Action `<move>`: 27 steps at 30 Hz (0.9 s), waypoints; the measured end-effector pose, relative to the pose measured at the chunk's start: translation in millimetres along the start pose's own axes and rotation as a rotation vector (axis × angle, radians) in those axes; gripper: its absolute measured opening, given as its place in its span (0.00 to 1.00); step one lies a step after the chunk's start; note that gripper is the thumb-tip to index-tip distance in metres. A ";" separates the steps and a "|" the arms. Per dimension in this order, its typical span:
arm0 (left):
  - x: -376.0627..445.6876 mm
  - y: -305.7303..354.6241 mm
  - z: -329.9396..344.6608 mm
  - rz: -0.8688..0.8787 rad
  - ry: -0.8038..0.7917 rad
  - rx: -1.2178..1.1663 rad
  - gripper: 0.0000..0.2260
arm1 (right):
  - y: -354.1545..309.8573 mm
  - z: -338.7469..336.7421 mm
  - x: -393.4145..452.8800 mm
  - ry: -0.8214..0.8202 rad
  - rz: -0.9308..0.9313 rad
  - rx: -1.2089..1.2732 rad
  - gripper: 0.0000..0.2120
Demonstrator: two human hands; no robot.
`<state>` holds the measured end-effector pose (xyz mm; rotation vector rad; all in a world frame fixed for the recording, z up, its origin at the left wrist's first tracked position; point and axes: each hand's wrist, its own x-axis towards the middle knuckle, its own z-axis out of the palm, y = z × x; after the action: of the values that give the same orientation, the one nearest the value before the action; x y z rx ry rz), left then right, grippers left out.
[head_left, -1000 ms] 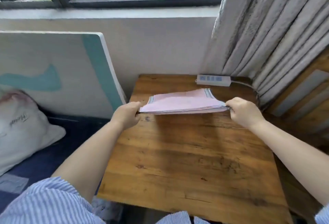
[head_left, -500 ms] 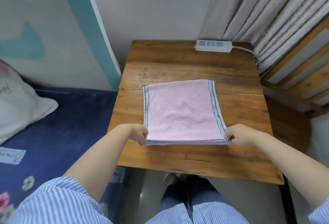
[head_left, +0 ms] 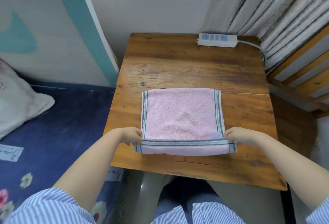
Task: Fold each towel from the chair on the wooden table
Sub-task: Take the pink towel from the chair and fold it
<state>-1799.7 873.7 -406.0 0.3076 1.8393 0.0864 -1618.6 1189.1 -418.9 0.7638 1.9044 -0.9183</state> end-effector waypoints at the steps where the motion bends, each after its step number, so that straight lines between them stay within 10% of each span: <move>1: 4.4 -0.1 -4.1 0.010 0.052 -0.105 0.11 | 1.3 -1.9 6.3 0.034 0.023 0.063 0.11; 10: 49.4 31.8 -37.8 -0.019 0.403 -0.740 0.08 | -30.2 -46.6 50.5 0.221 0.041 0.448 0.13; 27: 114.0 68.7 -92.0 0.009 0.869 -0.640 0.11 | -56.2 -100.1 117.9 0.574 -0.210 0.138 0.13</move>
<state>-1905.2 977.8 -470.9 -0.2203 2.5224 0.9119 -1758.0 1259.2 -471.1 1.0019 2.4766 -1.0428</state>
